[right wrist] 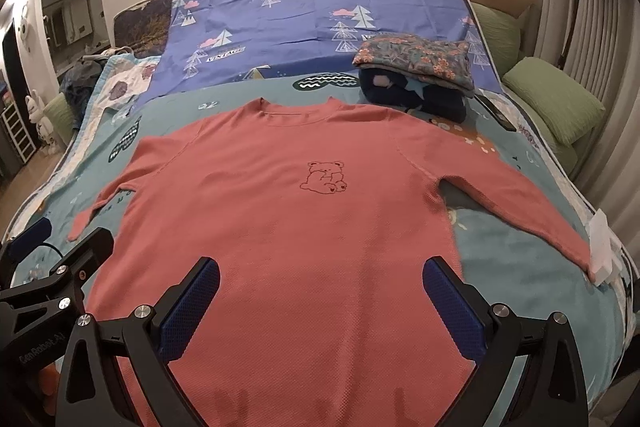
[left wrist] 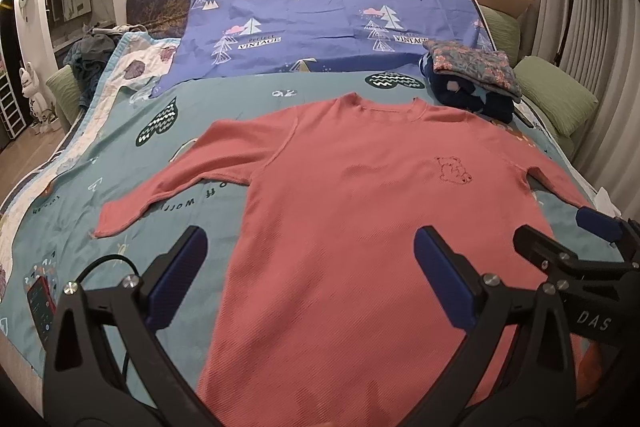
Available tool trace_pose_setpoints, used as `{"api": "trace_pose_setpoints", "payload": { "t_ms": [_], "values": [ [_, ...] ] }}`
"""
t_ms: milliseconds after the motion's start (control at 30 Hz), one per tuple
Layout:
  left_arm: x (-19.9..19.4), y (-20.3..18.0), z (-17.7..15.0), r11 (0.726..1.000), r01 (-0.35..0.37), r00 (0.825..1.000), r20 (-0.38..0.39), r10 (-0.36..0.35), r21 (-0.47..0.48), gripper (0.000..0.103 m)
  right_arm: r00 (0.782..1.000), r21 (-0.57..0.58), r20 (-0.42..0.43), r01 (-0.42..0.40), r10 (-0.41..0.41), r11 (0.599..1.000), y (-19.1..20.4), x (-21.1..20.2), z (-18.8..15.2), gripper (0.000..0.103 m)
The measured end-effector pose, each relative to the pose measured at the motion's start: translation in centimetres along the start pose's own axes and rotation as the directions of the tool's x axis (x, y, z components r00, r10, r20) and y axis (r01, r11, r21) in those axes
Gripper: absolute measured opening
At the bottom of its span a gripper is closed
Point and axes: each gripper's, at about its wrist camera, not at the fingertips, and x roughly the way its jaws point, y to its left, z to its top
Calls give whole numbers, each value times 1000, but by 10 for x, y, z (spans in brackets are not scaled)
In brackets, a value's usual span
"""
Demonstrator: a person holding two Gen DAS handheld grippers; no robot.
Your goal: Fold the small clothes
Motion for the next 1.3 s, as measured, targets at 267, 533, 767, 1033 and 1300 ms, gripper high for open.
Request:
{"api": "trace_pose_setpoints", "payload": {
  "t_ms": [267, 533, 767, 1033, 1300],
  "values": [
    [-1, 2, -1, 1000, 5, 1000, 3, -5, 2, 103, 1000, 30, -14, 0, 1, 1000, -6, 1, -2, 103],
    [-1, 4, -1, 1000, 16, 999, -33, -16, -6, 103, 1000, 22, -3, -5, 5, 1000, -5, -3, -2, 103],
    [0, 5, -1, 1000, 13, 999, -38, -13, -9, 103, 1000, 20, 2, -13, 13, 1000, -5, -4, 0, 103],
    [1, 5, -1, 1000, 13, 999, -46, -13, -5, 103, 1000, 14, 10, -11, 11, 1000, -1, -4, 0, 103],
    [3, 4, -3, 1000, 9, 999, -42, -9, 5, 103, 1000, 14, 12, -9, 9, 1000, 0, -4, 1, 103]
  ]
}}
